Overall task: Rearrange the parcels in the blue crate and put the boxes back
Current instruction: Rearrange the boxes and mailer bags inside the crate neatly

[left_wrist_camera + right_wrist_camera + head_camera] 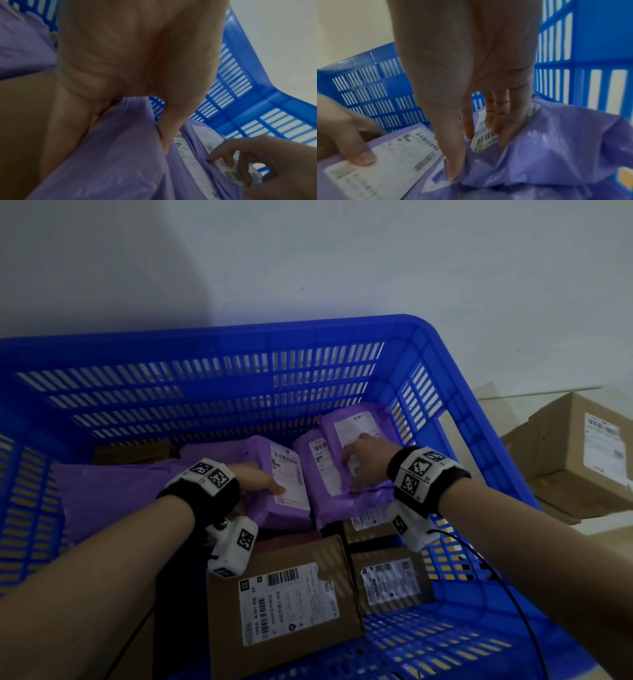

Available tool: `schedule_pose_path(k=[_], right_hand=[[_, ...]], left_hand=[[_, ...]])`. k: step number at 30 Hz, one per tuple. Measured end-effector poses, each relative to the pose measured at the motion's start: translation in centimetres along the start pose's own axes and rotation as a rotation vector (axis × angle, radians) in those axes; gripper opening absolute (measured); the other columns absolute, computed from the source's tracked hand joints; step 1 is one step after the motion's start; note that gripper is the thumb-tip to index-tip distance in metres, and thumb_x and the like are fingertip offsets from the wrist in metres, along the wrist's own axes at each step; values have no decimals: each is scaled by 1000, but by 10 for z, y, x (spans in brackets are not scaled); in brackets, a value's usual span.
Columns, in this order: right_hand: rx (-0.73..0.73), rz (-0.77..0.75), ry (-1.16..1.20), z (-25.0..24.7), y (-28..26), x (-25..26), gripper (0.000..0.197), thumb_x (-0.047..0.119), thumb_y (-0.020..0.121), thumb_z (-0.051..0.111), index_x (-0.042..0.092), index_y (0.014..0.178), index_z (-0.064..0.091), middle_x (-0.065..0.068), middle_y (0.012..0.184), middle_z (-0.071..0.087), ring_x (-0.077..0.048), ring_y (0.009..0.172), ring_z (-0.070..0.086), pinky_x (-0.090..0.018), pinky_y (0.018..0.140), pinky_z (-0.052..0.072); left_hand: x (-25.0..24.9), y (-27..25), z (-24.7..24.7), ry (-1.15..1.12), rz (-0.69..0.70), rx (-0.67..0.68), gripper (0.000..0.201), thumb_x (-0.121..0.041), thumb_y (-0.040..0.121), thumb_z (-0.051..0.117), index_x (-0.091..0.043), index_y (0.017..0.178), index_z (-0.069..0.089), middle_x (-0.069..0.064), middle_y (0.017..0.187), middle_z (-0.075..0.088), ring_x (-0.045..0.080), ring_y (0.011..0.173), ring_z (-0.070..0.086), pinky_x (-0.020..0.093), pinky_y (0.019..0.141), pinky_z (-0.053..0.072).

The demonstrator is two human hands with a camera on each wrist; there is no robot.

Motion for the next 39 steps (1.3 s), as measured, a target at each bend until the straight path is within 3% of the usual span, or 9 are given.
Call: schedule_pose_path(k=[8, 12, 16, 21, 25, 28, 32, 36, 39], right_hand=[[-36, -59, -38, -8, -9, -4, 66, 43, 67, 79, 26, 126, 53, -9, 127, 44, -28, 114, 50, -31, 88, 43], [-50, -271, -253, -4, -13, 19, 64, 45, 70, 75, 32, 128, 52, -5, 136, 39, -26, 128, 36, -38, 102, 35], [31, -405, -408, 15, -9, 34, 50, 34, 76, 69, 24, 122, 54, 3, 134, 47, -20, 127, 45, -38, 99, 35], [29, -443, -590, 26, -1, 38, 58, 34, 88, 58, 35, 141, 33, -3, 143, 35, -26, 131, 37, -42, 101, 34], [46, -445, -651, 26, 0, 38, 51, 44, 88, 55, 42, 136, 38, -8, 143, 27, -30, 131, 32, -44, 101, 35], [72, -416, -645, 22, -1, 36, 52, 41, 87, 58, 41, 135, 39, -9, 142, 26, -29, 132, 32, -44, 100, 37], [84, -379, -628, 15, -3, 30, 48, 35, 87, 55, 36, 133, 43, -8, 139, 31, -27, 132, 34, -42, 99, 38], [54, -347, -631, 14, -2, 24, 49, 26, 86, 55, 33, 132, 42, -8, 137, 32, -26, 129, 38, -40, 97, 41], [75, -340, -667, 22, 1, 29, 61, 38, 84, 59, 24, 138, 36, -5, 149, 22, -26, 132, 36, -42, 96, 42]], left_hand=[[-7, 11, 6, -136, 58, -89, 60, -23, 78, 75, -5, 130, 51, 15, 125, 60, 37, 109, 59, 54, 91, 52], [-14, 18, 7, -152, 99, -108, 59, -19, 74, 78, -8, 126, 53, 13, 121, 63, 35, 106, 62, 53, 88, 53], [-15, 32, -2, -87, 132, -164, 64, -20, 68, 80, -10, 126, 54, 12, 121, 63, 34, 104, 63, 53, 85, 54], [-16, 27, -14, 24, 145, -179, 74, -27, 62, 83, -10, 127, 54, 10, 120, 63, 30, 103, 64, 48, 85, 56], [-13, 27, -18, 117, 144, -229, 95, -33, 53, 87, -9, 135, 44, 12, 128, 58, 32, 109, 60, 45, 84, 56], [-12, 19, -12, 155, 143, -220, 80, -32, 67, 83, -9, 134, 45, 10, 130, 55, 31, 113, 57, 39, 83, 53], [-8, 27, -2, 82, 167, -202, 88, -33, 59, 84, -9, 134, 45, 11, 132, 55, 30, 115, 56, 42, 93, 51], [-10, 29, -1, 184, 177, -354, 95, -37, 70, 80, -6, 143, 28, 15, 135, 50, 32, 117, 54, 39, 91, 50], [-11, 28, -2, 187, 156, -392, 99, -38, 76, 75, -3, 147, 16, 18, 138, 45, 34, 120, 52, 34, 86, 48]])
Point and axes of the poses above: each hand's wrist, its own y-axis towards the middle knuckle, its own z-axis out of the palm, x = y × z, the point moved 2 cm from there along y, towards the middle knuckle
